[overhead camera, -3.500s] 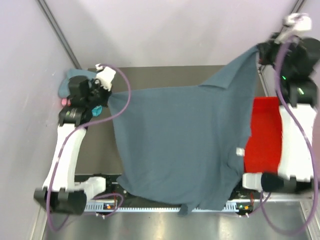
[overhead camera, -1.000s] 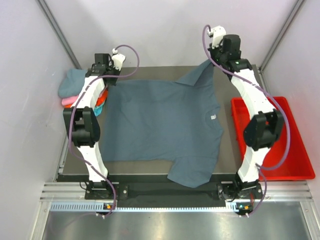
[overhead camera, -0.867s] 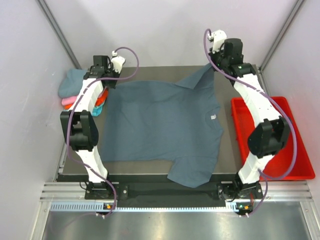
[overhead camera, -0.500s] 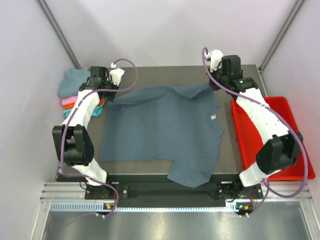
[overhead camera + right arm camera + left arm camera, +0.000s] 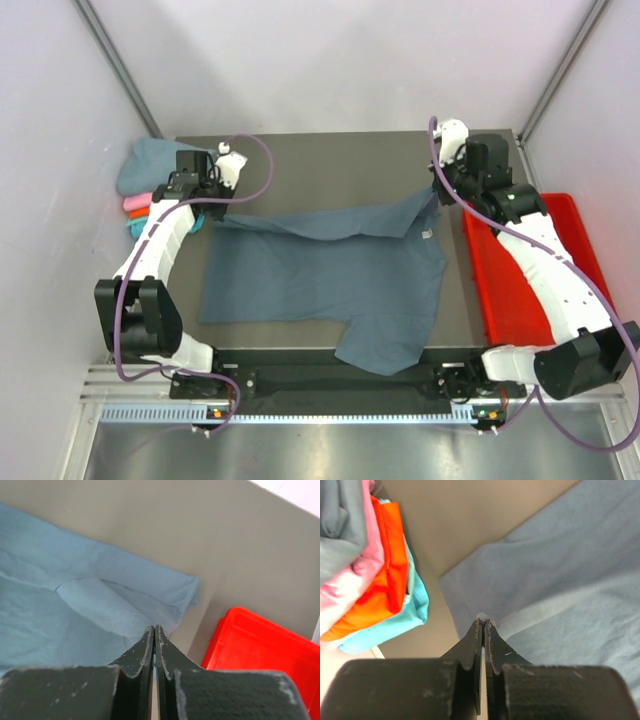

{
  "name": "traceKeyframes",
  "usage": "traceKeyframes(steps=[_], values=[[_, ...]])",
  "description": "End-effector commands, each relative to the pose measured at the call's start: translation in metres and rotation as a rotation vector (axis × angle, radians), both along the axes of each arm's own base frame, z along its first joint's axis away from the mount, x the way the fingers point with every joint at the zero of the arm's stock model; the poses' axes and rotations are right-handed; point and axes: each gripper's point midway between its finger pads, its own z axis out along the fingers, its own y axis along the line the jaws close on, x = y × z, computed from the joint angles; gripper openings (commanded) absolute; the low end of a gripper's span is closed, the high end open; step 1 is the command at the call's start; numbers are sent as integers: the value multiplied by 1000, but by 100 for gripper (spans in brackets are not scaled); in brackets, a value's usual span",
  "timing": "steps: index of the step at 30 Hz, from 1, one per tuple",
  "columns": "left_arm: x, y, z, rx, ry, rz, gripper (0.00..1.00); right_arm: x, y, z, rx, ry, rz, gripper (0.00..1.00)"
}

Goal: Fold and stack the t-shirts
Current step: Fold the tshirt

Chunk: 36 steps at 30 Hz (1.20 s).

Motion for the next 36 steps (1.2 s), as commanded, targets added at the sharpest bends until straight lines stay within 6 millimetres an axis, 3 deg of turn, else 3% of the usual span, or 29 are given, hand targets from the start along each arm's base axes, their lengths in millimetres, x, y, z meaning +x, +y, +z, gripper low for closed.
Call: traceKeyframes(steps=[1,13,14,23,36], values=[[-9,2,9,1,-25,-3,0,-15,0,1,26,1,2,0],[-32,12,-24,48,55,23,0,-29,6,-25,58,73,23,0],[-33,22,-26,55,55,47,0,-29,6,-25,61,73,25,0],[-24,52,-34,131,52,48,0,-29,10,-27,73,87,36,0],[-57,27,-58,5,243,-33,0,-38,9,-43,59,130,46,0]])
